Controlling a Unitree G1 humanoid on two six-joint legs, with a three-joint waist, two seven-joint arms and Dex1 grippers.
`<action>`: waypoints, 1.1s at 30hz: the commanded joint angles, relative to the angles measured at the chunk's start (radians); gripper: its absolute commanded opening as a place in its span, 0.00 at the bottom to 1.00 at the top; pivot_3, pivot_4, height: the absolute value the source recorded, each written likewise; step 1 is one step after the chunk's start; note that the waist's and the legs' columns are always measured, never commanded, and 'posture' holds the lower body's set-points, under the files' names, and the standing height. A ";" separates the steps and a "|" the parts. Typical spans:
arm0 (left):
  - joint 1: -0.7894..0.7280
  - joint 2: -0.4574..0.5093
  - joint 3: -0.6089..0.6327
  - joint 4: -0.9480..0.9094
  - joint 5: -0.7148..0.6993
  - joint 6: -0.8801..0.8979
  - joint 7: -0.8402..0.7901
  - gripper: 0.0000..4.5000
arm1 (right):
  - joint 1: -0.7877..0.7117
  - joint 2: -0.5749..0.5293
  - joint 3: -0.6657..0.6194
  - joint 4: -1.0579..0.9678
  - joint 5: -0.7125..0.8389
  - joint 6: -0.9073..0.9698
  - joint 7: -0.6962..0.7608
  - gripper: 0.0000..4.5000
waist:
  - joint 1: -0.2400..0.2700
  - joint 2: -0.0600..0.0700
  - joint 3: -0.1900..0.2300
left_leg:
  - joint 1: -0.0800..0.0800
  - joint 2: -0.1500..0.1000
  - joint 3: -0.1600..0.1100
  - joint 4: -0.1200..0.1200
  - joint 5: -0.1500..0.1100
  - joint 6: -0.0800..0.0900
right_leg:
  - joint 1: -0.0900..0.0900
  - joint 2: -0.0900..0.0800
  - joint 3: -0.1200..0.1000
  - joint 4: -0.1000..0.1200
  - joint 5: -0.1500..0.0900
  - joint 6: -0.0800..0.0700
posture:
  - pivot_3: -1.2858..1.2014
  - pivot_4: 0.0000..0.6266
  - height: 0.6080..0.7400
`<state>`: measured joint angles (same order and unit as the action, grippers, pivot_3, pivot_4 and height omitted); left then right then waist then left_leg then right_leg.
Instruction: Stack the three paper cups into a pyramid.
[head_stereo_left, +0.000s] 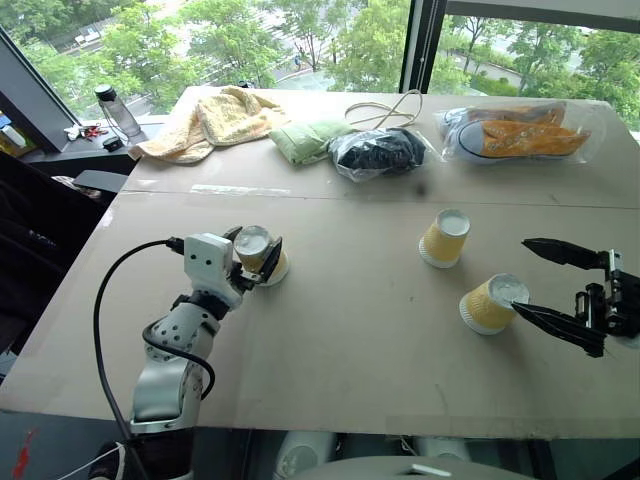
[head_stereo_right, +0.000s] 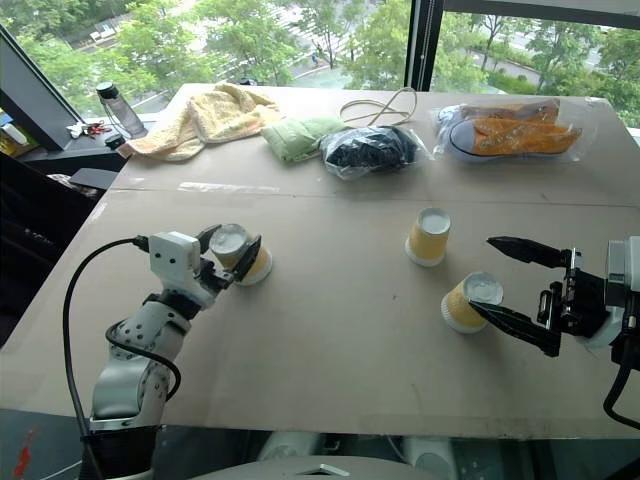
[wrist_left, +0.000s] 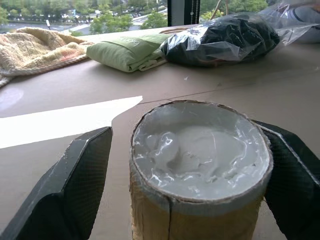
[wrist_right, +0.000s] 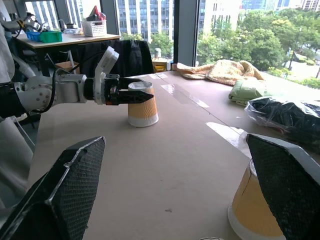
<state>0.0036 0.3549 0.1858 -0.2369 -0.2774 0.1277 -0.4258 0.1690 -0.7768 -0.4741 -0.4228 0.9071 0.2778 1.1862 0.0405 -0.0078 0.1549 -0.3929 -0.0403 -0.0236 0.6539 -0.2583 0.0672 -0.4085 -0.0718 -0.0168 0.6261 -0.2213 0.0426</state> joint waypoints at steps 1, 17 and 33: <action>-0.005 0.009 0.001 0.005 0.004 -0.033 -0.016 0.54 | 0.003 0.004 -0.034 -0.039 0.005 -0.009 -0.009 1.00 | 0.000 0.000 0.000 | 0.000 0.000 0.000 0.000 0.000 0.000 | 0.000 0.000 0.000 0.000 0.000 0.000 | 0.52 0.24 1.00; -0.292 -0.006 -0.211 0.082 -0.004 0.066 -0.180 0.54 | 0.000 0.025 -0.033 -0.055 -0.010 -0.019 -0.067 1.00 | 0.002 0.000 0.000 | -0.001 -0.001 0.000 0.001 0.000 0.000 | 0.000 0.001 0.000 0.000 0.001 0.000 | 0.52 0.24 1.00; -0.438 -0.086 -0.375 0.221 0.074 0.056 -0.249 0.54 | 0.085 0.028 -0.078 -0.059 -0.058 -0.017 -0.103 1.00 | 0.000 0.000 0.000 | -0.001 -0.001 0.000 0.003 0.000 0.000 | 0.000 0.002 0.000 0.002 0.001 0.001 | 0.52 0.24 1.00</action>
<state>-0.4177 0.2675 -0.1966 0.0073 -0.1995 0.1984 -0.6605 0.2484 -0.7379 -0.5010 -0.4683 0.8616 0.2709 1.0917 0.0408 -0.0078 0.1546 -0.3942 -0.0411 -0.0239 0.6572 -0.2578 0.0672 -0.4085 -0.0703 -0.0168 0.6279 -0.2203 0.0433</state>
